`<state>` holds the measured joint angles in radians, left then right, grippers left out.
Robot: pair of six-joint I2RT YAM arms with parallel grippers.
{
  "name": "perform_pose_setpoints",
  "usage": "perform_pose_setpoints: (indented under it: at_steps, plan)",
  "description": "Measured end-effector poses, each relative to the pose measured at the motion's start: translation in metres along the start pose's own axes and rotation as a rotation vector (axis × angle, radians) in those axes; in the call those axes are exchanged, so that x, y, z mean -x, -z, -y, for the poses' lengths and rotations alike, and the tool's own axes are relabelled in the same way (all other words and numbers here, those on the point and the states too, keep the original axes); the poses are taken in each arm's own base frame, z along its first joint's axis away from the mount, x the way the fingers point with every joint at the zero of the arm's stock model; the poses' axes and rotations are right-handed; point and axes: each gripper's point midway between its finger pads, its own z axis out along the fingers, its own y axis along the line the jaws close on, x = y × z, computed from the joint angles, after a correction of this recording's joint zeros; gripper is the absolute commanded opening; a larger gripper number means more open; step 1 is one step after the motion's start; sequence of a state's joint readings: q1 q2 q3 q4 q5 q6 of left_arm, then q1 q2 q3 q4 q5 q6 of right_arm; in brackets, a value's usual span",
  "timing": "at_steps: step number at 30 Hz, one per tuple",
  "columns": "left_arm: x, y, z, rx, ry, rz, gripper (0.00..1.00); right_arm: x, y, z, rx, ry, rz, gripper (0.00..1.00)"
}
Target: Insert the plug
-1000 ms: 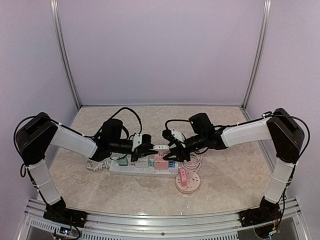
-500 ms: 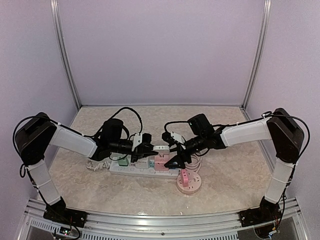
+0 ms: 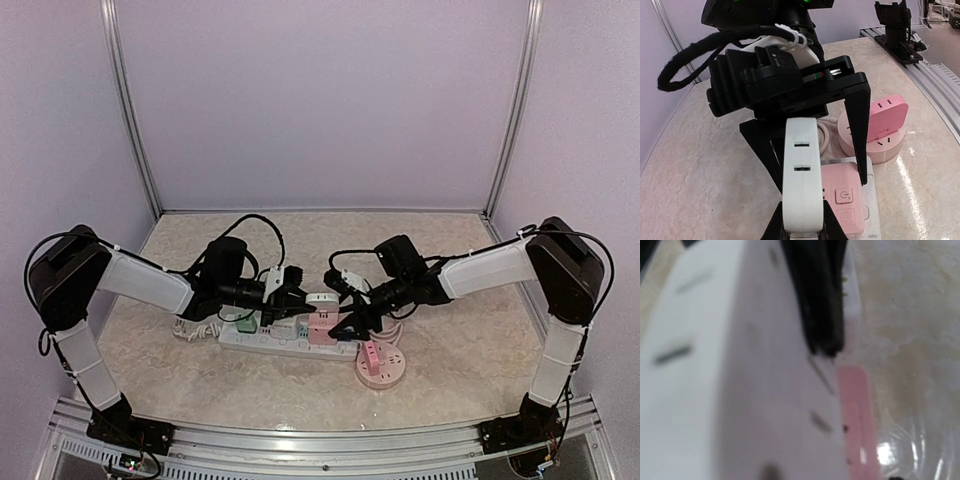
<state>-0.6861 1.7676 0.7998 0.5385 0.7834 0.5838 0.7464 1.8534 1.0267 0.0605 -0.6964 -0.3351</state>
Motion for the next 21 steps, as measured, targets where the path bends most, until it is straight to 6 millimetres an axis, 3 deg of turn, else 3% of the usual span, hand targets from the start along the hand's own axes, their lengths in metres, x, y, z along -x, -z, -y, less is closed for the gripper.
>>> perform_pose_setpoints:
  at_steps: [8,21]
  plan:
    - [0.0,-0.0001,-0.0021,-0.003,0.047,-0.009,0.0,0.0018,-0.0031,-0.0034,0.009,0.011,0.047,0.33]
    - [-0.0006,0.0018,-0.0038,-0.03,0.154,-0.024,0.0,0.002,-0.0016,0.0044,0.012,0.091,0.065,0.09]
